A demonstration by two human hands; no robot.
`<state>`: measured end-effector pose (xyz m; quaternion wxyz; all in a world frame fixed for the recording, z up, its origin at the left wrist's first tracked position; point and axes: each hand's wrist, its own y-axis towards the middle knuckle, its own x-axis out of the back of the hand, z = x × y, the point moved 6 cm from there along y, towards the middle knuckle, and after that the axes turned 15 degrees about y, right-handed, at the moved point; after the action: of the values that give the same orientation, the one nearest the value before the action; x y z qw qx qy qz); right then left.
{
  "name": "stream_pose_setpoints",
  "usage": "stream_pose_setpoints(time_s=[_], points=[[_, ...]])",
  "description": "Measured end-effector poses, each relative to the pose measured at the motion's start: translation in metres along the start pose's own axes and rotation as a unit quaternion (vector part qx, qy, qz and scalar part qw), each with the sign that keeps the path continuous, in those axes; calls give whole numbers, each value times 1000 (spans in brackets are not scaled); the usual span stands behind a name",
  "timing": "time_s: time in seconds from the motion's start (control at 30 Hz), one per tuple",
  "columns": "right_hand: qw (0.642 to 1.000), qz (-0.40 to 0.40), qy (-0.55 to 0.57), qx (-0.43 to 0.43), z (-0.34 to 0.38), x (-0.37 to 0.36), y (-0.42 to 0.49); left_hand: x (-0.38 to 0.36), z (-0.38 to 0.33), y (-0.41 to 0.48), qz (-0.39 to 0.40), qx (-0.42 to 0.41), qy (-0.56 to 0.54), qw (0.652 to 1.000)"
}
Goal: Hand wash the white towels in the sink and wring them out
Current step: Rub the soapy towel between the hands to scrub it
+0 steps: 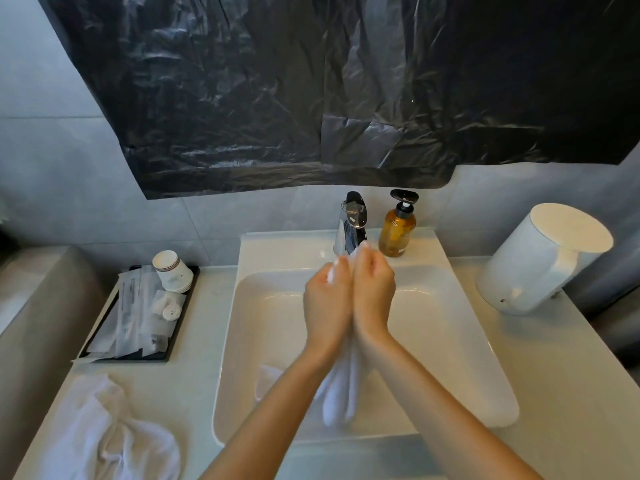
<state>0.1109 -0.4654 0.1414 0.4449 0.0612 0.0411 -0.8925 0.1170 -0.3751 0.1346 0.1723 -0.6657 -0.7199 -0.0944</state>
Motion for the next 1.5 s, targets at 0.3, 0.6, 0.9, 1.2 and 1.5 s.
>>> stream_pose_setpoints(time_s=[0.3, 0.6, 0.9, 1.2, 1.5], points=[[1000, 10, 14, -23, -1, -5, 4, -4, -4, -2, 25, 64, -68, 995], [1000, 10, 25, 0, 11, 3, 9, -6, -6, -9, -10, 50, -52, 997], [999, 16, 24, 17, 13, 0, 13, -3, -13, -10, -23, 95, -105, 990], [999, 32, 23, 12, 17, -13, 4, 9, -10, 0, -31, 97, -98, 990], [998, 49, 36, 24, 10, -19, 1, 16, -9, -3, -18, 92, -82, 992]])
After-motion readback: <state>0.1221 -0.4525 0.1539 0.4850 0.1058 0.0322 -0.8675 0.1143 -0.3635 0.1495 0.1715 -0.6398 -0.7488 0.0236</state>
